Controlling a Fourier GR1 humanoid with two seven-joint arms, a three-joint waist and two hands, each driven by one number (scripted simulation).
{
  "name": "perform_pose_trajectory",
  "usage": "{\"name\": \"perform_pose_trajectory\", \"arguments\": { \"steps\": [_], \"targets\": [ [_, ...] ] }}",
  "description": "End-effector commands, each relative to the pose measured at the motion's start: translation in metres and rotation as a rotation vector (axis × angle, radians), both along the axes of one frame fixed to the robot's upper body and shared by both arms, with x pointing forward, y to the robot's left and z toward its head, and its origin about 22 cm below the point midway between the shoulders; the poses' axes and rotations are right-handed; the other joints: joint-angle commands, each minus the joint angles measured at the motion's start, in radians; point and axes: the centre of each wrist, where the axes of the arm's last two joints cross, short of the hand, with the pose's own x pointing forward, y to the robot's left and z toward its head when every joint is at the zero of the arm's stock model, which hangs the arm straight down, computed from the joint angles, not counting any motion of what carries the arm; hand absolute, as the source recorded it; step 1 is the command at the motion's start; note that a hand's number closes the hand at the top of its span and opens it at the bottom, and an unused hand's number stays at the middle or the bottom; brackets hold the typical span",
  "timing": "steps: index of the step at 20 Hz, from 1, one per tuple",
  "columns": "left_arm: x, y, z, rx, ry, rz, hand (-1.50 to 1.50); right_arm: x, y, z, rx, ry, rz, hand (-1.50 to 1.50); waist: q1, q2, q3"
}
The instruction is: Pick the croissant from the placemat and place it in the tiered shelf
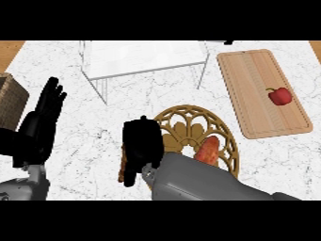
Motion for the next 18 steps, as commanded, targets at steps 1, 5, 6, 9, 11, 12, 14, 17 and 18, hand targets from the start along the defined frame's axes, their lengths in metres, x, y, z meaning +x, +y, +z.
{"name": "perform_pose_trajectory", "arguments": {
  "steps": [1, 5, 6, 9, 11, 12, 14, 17, 18],
  "targets": [
    [0.000, -0.001, 0.006, 0.006, 0.001, -0.004, 0.00, -0.010, 0.013, 0.038, 0.208, -0.056, -0.060, 1.50, -0.009, -0.005, 0.001],
    [-0.001, 0.006, 0.007, -0.003, -0.003, 0.021, 0.00, -0.013, 0.020, 0.088, 0.399, -0.178, -0.114, 1.50, -0.020, -0.016, 0.001],
    [0.001, 0.011, -0.003, -0.005, 0.013, 0.015, 0.00, -0.009, 0.021, 0.103, 0.418, -0.187, -0.147, 1.50, -0.030, -0.014, -0.001],
    [0.001, 0.009, -0.001, 0.007, 0.012, 0.057, 0.00, -0.001, 0.021, 0.117, 0.429, -0.299, -0.215, 1.50, -0.058, -0.017, 0.000],
    [0.002, 0.008, -0.003, -0.007, 0.024, 0.045, 0.00, -0.009, 0.026, 0.137, 0.427, -0.329, -0.247, 1.50, -0.064, -0.021, -0.001],
    [0.003, 0.000, -0.006, -0.006, 0.013, 0.051, 0.00, 0.003, 0.026, 0.146, 0.411, -0.353, -0.257, 1.50, -0.062, -0.014, 0.000],
    [-0.001, 0.011, 0.005, 0.005, 0.017, 0.057, 0.00, 0.006, 0.024, 0.152, 0.362, -0.385, -0.268, 1.50, -0.064, -0.014, 0.000],
    [-0.007, 0.007, -0.003, -0.001, 0.011, 0.051, 0.00, 0.023, 0.024, 0.145, 0.357, -0.404, -0.312, 1.50, -0.050, -0.008, 0.000],
    [0.001, 0.002, -0.004, -0.009, 0.015, 0.041, 0.00, 0.019, 0.025, 0.166, 0.376, -0.407, -0.317, 1.50, -0.059, -0.009, 0.000]
  ]
}}
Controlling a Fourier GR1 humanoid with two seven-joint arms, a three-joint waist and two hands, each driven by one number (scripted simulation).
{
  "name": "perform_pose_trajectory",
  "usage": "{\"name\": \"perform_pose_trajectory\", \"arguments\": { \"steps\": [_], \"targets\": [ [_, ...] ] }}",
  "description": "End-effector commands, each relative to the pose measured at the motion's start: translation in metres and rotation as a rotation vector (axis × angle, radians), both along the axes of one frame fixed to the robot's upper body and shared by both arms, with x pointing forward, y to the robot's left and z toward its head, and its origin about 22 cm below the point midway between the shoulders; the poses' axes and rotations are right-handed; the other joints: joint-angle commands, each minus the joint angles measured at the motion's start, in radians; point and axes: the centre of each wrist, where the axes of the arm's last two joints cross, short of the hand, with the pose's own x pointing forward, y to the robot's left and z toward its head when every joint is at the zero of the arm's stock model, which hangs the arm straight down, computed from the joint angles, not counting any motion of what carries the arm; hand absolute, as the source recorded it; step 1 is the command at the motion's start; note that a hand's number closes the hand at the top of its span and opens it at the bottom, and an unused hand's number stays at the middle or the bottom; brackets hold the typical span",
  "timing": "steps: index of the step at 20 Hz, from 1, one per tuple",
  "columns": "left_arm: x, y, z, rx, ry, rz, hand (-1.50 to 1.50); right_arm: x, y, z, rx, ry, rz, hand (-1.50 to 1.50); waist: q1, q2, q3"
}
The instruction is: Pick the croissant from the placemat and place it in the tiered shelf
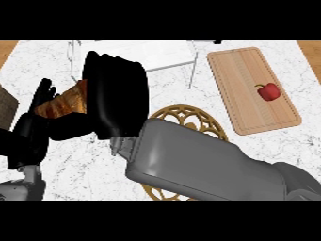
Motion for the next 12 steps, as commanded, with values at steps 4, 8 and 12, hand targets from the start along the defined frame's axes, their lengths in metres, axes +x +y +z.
{"name": "perform_pose_trajectory", "arguments": {
  "steps": [4, 8, 12],
  "targets": [
    [-0.001, 0.004, -0.006, -0.014, -0.004, -0.012, 0.00, 0.030, -0.003, 0.012, 0.069, 0.024, -0.214, 1.50, 0.003, 0.008, 0.000],
    [-0.011, 0.006, 0.001, -0.003, -0.016, -0.016, 0.00, 0.056, -0.016, 0.009, 0.098, 0.034, -0.247, 1.50, 0.011, 0.008, 0.000],
    [-0.008, -0.007, 0.001, 0.025, -0.010, -0.015, 0.00, 0.072, -0.021, -0.016, 0.129, 0.013, -0.258, 1.50, 0.019, 0.012, 0.000]
  ]
}}
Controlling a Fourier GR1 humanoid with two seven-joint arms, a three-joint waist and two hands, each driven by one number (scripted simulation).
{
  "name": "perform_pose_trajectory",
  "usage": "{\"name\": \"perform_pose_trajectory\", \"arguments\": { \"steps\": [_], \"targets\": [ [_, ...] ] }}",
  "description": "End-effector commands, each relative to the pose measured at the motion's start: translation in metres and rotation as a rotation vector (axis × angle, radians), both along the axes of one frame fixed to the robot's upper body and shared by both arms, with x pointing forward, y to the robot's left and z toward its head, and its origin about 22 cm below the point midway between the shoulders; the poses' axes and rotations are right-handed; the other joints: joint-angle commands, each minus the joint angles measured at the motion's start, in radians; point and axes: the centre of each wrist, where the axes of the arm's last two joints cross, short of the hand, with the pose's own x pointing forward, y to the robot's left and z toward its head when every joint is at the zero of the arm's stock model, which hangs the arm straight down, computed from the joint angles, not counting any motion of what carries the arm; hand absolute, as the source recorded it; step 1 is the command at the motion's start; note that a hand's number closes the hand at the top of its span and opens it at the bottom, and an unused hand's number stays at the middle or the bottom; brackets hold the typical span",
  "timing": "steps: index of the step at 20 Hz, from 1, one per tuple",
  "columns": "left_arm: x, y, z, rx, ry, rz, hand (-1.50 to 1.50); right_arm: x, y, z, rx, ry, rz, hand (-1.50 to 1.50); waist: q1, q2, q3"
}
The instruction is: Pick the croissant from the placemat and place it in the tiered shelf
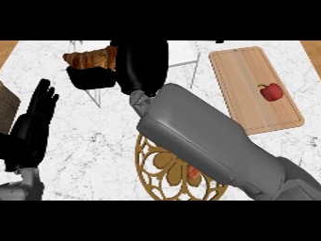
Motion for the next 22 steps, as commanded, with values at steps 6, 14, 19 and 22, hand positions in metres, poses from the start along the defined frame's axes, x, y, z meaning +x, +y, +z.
{"name": "perform_pose_trajectory", "arguments": {
  "steps": [6, 14, 19, 22],
  "targets": [
    [-0.002, 0.008, -0.009, -0.004, 0.008, -0.014, 0.00, 0.051, -0.011, -0.012, 0.094, -0.022, -0.139, 1.50, 0.025, 0.008, -0.001],
    [0.002, -0.001, 0.013, -0.014, -0.008, -0.019, 0.00, 0.079, -0.035, -0.043, 0.101, -0.061, -0.112, 1.50, 0.025, 0.009, 0.000],
    [0.005, -0.006, 0.006, 0.001, -0.036, -0.050, 0.00, 0.086, -0.043, -0.053, 0.193, -0.088, -0.194, 1.50, 0.055, 0.019, 0.000],
    [0.013, -0.015, 0.009, 0.005, -0.016, -0.049, 0.00, 0.090, -0.051, -0.059, 0.237, -0.029, -0.163, -1.50, 0.043, 0.018, 0.000]
  ]
}}
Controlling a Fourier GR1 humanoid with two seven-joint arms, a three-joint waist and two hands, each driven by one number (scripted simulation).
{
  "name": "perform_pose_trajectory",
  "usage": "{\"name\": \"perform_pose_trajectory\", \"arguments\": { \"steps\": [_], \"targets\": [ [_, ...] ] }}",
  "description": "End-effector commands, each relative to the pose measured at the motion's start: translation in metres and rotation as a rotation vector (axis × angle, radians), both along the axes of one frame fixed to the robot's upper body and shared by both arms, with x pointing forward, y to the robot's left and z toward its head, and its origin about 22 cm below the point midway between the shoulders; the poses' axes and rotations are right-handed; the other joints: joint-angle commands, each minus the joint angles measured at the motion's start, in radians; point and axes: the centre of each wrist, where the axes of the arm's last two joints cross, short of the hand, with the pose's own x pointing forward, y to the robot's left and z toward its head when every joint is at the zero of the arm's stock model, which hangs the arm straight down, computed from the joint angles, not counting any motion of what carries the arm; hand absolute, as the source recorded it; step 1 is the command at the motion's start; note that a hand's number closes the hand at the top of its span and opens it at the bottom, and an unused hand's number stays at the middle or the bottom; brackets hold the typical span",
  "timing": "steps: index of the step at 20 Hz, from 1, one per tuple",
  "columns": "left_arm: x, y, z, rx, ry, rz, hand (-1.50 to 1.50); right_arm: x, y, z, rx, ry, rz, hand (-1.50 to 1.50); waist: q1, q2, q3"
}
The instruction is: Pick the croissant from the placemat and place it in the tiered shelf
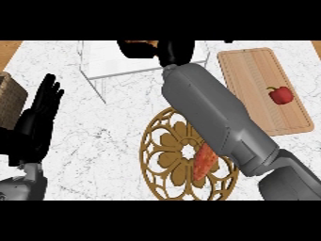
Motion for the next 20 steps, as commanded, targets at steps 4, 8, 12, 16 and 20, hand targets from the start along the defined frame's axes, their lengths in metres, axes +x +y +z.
{"name": "perform_pose_trajectory", "arguments": {
  "steps": [4, 8, 12, 16, 20],
  "targets": [
    [-0.003, -0.010, 0.002, -0.003, -0.001, -0.031, 0.00, 0.009, -0.011, -0.008, 0.097, 0.072, 0.007, -1.50, 0.025, 0.004, 0.000],
    [0.004, -0.003, 0.005, 0.011, -0.017, -0.025, 0.00, 0.013, -0.014, -0.010, 0.105, 0.042, 0.057, -1.50, 0.026, 0.008, 0.000],
    [0.004, -0.013, -0.002, 0.004, -0.013, -0.006, 0.00, 0.015, -0.020, -0.010, 0.164, -0.031, 0.098, -1.50, 0.002, 0.003, 0.001],
    [0.004, 0.004, -0.006, 0.008, -0.013, 0.012, 0.00, 0.017, -0.005, 0.035, 0.275, -0.111, 0.102, -1.50, 0.004, 0.002, 0.000],
    [0.003, 0.004, -0.013, 0.010, -0.002, 0.030, 0.00, 0.022, -0.019, 0.022, 0.331, -0.145, 0.032, -1.50, -0.027, -0.005, 0.000]
  ]
}}
